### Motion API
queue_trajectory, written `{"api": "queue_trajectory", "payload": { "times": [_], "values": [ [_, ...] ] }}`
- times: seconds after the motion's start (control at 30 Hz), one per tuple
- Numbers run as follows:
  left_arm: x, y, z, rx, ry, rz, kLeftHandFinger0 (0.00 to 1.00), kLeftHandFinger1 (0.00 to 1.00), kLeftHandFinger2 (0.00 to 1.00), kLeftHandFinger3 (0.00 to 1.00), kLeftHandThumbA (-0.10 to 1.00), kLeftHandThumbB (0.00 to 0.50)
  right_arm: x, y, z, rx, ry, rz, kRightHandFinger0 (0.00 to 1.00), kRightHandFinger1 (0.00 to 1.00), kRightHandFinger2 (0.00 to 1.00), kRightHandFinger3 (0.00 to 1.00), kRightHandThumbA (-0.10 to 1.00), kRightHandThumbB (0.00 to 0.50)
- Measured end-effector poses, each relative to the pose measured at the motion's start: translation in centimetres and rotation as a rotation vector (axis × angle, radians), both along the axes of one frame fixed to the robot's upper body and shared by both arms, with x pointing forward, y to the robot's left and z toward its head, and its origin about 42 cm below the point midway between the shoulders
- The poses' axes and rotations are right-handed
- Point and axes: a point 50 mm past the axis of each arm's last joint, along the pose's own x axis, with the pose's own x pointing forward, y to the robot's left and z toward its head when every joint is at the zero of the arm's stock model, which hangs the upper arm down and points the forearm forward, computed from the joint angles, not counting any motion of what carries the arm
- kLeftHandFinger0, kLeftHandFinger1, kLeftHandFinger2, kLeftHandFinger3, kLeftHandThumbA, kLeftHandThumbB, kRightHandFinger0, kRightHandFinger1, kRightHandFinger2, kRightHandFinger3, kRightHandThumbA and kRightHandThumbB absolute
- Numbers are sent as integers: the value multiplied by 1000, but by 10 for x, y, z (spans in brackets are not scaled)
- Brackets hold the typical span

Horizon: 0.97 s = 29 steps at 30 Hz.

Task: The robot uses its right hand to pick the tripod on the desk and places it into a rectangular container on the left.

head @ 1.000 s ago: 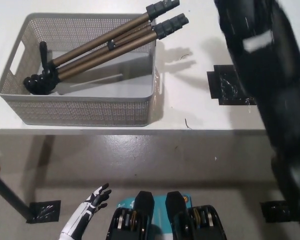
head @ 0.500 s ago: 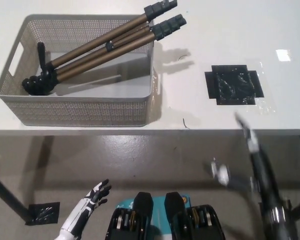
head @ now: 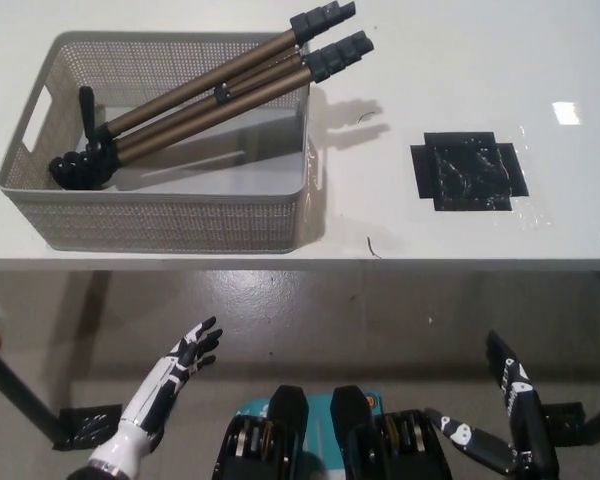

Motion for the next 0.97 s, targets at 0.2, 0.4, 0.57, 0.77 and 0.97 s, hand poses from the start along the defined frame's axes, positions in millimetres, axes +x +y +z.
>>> {"api": "queue_trajectory", "payload": {
  "times": [0.2, 0.4, 0.57, 0.77, 0.97],
  "values": [
    [11, -2, 9, -11, -25, -3, 1000, 1000, 1000, 1000, 1000, 500, 8, -5, 0, 100, -26, -5, 1000, 1000, 1000, 1000, 985, 173],
    [12, -1, 6, -15, -13, 0, 1000, 1000, 1000, 1000, 1000, 500, 10, -5, -3, 153, -22, 17, 1000, 1000, 1000, 1000, 974, 171],
    [13, 0, 3, -14, 0, 9, 1000, 1000, 1000, 1000, 1000, 500, 15, -5, 1, 162, -34, 43, 1000, 1000, 1000, 1000, 964, 155],
    [13, 6, 2, -18, -1, 42, 1000, 1000, 1000, 1000, 1000, 500, 15, -3, 1, 163, -37, 67, 1000, 1000, 1000, 1000, 970, 159],
    [15, 14, -1, -14, -2, 94, 1000, 1000, 1000, 1000, 1000, 500, 19, -1, 4, 160, -45, 81, 1000, 1000, 1000, 1000, 989, 178]
  ]
}}
